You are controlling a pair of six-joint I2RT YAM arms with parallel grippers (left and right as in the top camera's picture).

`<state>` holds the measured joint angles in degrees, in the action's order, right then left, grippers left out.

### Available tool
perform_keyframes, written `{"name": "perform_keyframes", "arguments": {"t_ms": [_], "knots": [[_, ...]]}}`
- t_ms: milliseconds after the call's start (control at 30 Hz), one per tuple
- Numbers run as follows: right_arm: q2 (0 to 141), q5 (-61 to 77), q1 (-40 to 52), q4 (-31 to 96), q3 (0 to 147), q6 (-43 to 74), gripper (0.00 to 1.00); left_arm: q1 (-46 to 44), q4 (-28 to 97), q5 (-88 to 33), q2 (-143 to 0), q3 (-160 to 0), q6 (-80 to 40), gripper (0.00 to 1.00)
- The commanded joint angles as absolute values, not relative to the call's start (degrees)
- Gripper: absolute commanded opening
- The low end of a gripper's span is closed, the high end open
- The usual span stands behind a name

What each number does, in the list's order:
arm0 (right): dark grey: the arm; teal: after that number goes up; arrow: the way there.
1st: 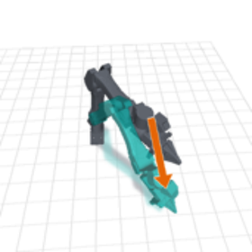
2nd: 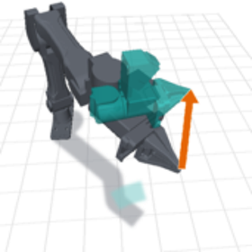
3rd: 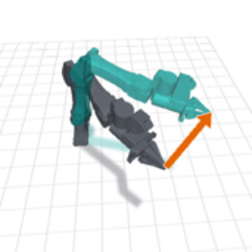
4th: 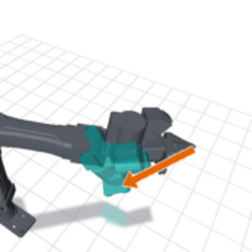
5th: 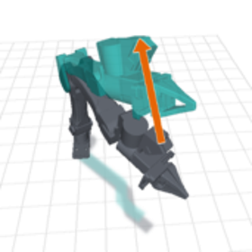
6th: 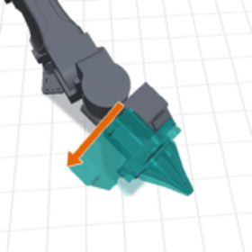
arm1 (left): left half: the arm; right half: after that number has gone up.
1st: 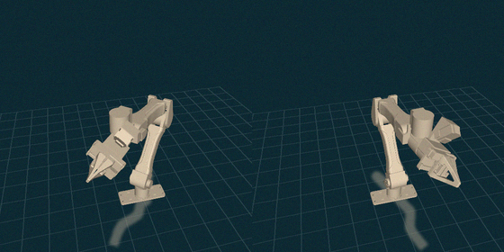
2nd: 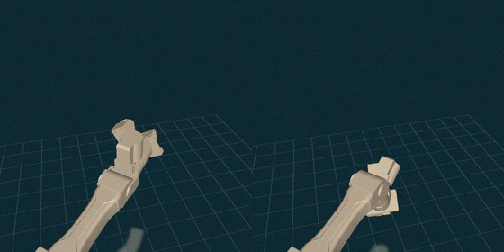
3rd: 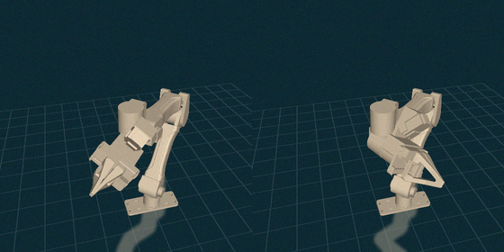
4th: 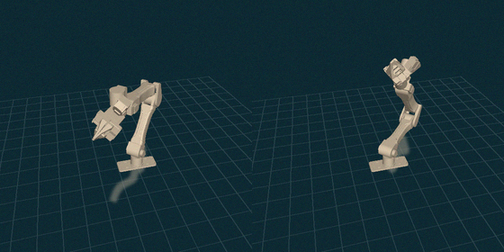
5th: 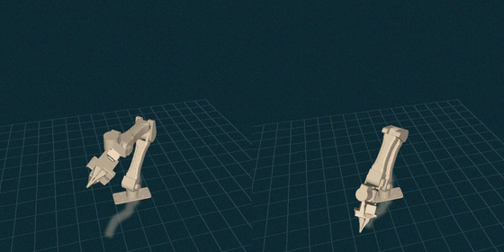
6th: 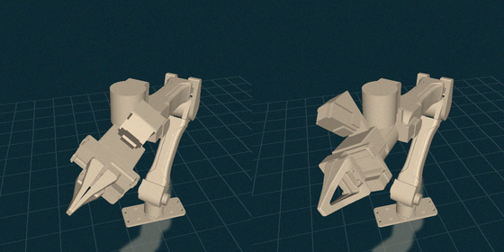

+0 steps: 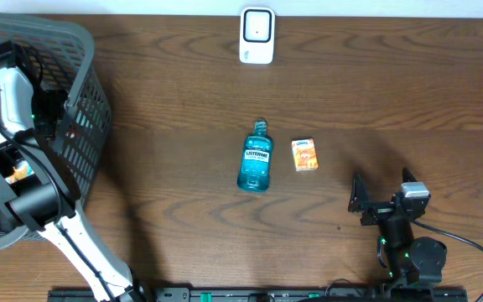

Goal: Scan the item barcode
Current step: 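Reach the left gripper into the basket and grasp the red chocolate bar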

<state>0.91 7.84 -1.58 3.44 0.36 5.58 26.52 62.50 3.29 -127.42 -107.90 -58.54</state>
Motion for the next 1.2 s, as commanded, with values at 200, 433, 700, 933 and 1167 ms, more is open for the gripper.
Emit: {"name": "perform_keyframes", "arguments": {"t_ms": [200, 433, 700, 933, 1167], "knots": [[0.7, 7.6, -1.1, 3.7, 0.3, 5.1, 0.99, 26.7, 60.4, 3.7, -128.9, -104.1, -59.2, 0.99], [0.7, 7.6, -1.1, 3.7, 0.3, 5.1, 0.99, 26.7, 58.3, 3.6, -128.9, -101.4, -59.1, 0.27], [0.7, 7.6, -1.1, 3.7, 0.3, 5.1, 0.99, 26.7, 62.5, 3.6, -125.3, -101.5, -59.0, 0.07], [0.7, 7.6, -1.1, 3.7, 0.3, 5.1, 0.99, 26.7, 64.3, 3.7, -111.9, -101.6, -58.5, 0.07], [0.7, 7.6, -1.1, 3.7, 0.3, 5.1, 0.99, 26.3, 65.5, 3.6, -93.8, -101.6, -57.5, 0.07]]}}
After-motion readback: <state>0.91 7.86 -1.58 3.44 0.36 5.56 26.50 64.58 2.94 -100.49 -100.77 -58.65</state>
